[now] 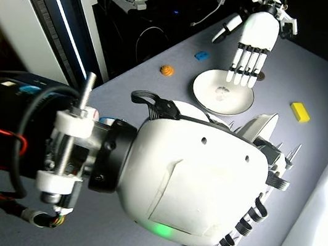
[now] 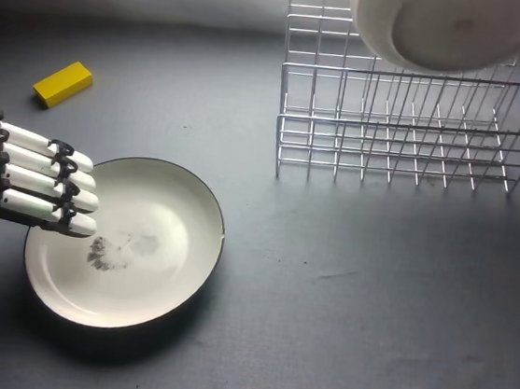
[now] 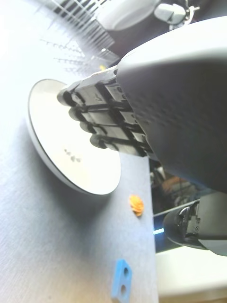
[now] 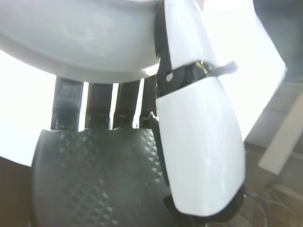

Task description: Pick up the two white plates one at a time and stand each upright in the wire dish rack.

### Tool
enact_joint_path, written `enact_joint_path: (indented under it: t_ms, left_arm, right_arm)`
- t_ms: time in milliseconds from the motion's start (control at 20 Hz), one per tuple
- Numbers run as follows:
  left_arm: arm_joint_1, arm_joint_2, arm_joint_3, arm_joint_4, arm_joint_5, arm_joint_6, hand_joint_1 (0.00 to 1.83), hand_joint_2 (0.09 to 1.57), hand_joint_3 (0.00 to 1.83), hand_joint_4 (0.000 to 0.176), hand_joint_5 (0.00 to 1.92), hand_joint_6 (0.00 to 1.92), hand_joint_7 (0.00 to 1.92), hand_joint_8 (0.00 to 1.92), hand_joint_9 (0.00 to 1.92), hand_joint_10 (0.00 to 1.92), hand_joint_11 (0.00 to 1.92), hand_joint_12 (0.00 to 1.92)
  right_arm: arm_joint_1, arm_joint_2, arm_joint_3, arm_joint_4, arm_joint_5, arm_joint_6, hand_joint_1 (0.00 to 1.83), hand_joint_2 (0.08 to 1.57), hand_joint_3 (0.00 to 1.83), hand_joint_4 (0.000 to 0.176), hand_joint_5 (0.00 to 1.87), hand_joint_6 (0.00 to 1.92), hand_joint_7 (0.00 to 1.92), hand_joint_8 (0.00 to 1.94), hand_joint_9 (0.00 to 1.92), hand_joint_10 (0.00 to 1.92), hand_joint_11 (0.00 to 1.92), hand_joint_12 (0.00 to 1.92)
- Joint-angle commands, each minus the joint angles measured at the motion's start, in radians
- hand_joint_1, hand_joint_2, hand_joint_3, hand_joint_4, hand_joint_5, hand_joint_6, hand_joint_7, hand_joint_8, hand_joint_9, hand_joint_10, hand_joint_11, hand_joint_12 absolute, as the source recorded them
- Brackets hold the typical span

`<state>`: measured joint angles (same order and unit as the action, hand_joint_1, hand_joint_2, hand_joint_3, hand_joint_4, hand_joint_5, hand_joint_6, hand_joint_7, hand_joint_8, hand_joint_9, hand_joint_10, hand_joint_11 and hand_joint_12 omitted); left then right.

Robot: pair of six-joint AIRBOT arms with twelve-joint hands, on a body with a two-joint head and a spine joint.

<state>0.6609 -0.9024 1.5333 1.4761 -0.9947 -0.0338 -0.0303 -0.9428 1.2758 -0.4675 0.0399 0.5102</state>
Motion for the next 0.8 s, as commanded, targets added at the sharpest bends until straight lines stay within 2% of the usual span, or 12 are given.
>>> enact_joint_path:
  t_ms: [0,200,400,600,750]
  left_arm:
    - [0.002,-0.001,0.008,-0.06,-0.018,0.0,0.0,0.95,0.0,0.0,0.03,0.0,0.0,0.0,0.0,0.0,0.0,0.0]
    - [0.02,-0.011,0.023,-0.06,-0.001,0.006,0.0,0.96,0.0,0.0,0.03,0.0,0.0,0.0,0.0,0.0,0.0,0.0]
    - [0.029,-0.017,0.034,-0.06,0.008,0.01,0.0,0.95,0.0,0.0,0.04,0.01,0.01,0.0,0.0,0.0,0.0,0.0]
    - [0.029,-0.025,0.054,-0.06,0.014,0.01,0.0,0.96,0.0,0.0,0.03,0.0,0.0,0.0,0.0,0.0,0.0,0.0]
    - [0.029,-0.029,0.068,-0.06,0.014,0.01,0.0,0.97,0.0,0.0,0.01,0.0,0.0,0.0,0.0,0.0,0.0,0.0]
  right_arm:
    - [0.008,0.005,0.01,0.029,0.113,0.029,1.38,1.08,0.0,0.0,0.97,0.99,1.08,0.76,1.02,1.0,0.91,1.01]
    - [-0.013,-0.006,0.027,0.029,0.119,0.035,1.39,1.07,0.0,0.0,0.97,0.97,1.11,0.72,1.03,0.99,0.92,1.01]
    - [-0.036,-0.028,0.071,0.029,0.117,0.069,1.38,1.08,0.0,0.0,0.94,1.0,1.08,0.79,1.01,1.03,0.89,1.03]
    - [-0.055,-0.046,0.093,0.029,0.117,0.087,1.39,1.07,0.0,0.0,0.96,0.99,1.09,0.75,1.04,0.99,0.92,1.03]
    - [-0.081,-0.062,0.11,0.031,0.13,0.09,1.38,1.09,0.0,0.0,0.94,1.03,1.07,0.8,1.01,1.03,0.89,1.04]
